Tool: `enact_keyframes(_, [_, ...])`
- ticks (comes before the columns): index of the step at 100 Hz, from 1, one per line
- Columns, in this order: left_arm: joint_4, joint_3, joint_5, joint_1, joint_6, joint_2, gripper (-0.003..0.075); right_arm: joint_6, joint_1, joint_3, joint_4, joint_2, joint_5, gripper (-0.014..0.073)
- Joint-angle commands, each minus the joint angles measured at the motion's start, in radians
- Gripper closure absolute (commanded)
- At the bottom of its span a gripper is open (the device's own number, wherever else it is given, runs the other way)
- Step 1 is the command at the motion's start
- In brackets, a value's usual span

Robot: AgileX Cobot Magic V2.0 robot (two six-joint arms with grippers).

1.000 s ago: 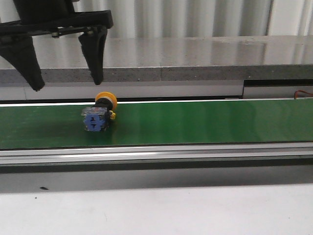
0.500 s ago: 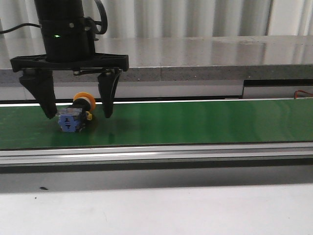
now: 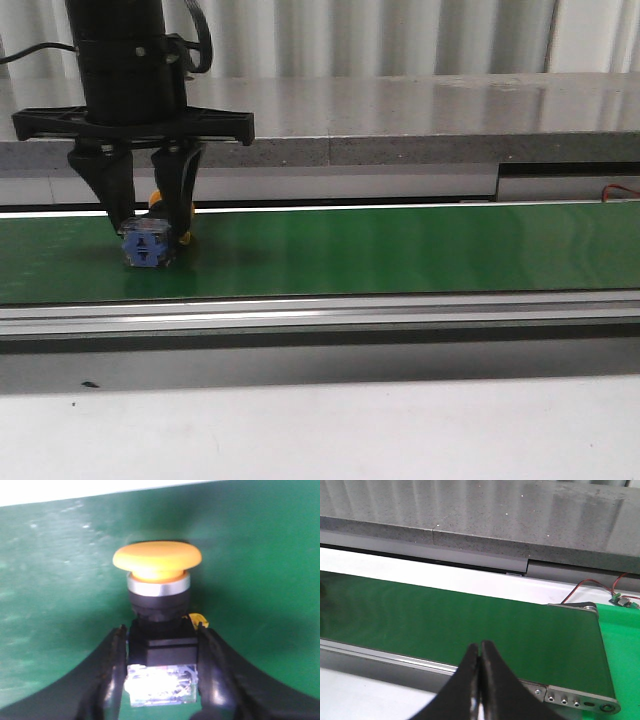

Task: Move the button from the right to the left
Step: 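Lift the button with the left gripper and carry it over the blue tray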

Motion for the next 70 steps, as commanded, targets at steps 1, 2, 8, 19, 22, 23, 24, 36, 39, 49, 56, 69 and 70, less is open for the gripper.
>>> enact_keyframes(1, [-0.004, -0.04, 0.039, 0.004, -0.01, -0.078, 0.0668, -0.01, 0.0, -0.028, -0.001, 0.008, -0.08, 0.0662])
enact_keyframes(2, [-0.004, -0.04, 0.039, 0.004, -0.01, -0.078, 0.0668, -0.01, 0.0, -0.028, -0.001, 0.008, -0.08, 0.0662])
enact_keyframes(8, [-0.004, -0.044, 0.039, 0.019, -0.01, -0.096, 0.0668, -0.01, 0.0, -0.028, -0.001, 0.008, -0.08, 0.0662])
enact_keyframes(19, [-0.004, -0.044, 0.039, 0.069, 0.017, -0.127, 0.0668, -0.01, 0.0, -0.028, -0.001, 0.008, -0.08, 0.0662])
enact_keyframes(22, [-0.004, -0.044, 0.039, 0.083, 0.034, -0.139, 0.0668, -0.01, 0.0, -0.028, -0.001, 0.008, -0.08, 0.0662])
enact_keyframes(23, [-0.004, -0.044, 0.039, 0.087, 0.036, -0.14, 0.0668, -0.01, 0.0, -0.028, -0.001, 0.008, -0.08, 0.0662])
enact_keyframes(24, [-0.004, -0.044, 0.039, 0.095, 0.038, -0.143, 0.0668, -0.01, 0.0, -0.028, -0.001, 0.008, -0.08, 0.0662])
enact_keyframes(36, [-0.008, -0.044, 0.039, 0.174, 0.117, -0.176, 0.0668, -0.01, 0.0, -0.028, -0.001, 0.008, -0.08, 0.0662])
enact_keyframes(39, [-0.008, -0.044, 0.039, 0.194, 0.138, -0.183, 0.0668, -0.01, 0.0, -0.028, -0.001, 0.008, -0.08, 0.0662])
enact_keyframes(49, [-0.008, -0.044, 0.039, 0.271, 0.195, -0.202, 0.0668, -0.01, 0.0, -0.028, -0.001, 0.008, -0.08, 0.0662])
enact_keyframes(56, [-0.008, -0.044, 0.039, 0.328, 0.247, -0.206, 0.0668, -0.01, 0.0, -0.028, -0.001, 0.008, -0.08, 0.0662])
enact_keyframes(69, [-0.008, -0.044, 0.039, 0.426, 0.354, -0.208, 0.0668, -0.01, 0.0, -0.028, -0.001, 0.008, -0.08, 0.0662])
enact_keyframes(70, [-0.008, -0.044, 0.039, 0.431, 0.36, -0.208, 0.0668, -0.01, 0.0, -0.028, -0.001, 0.008, -0.08, 0.0662])
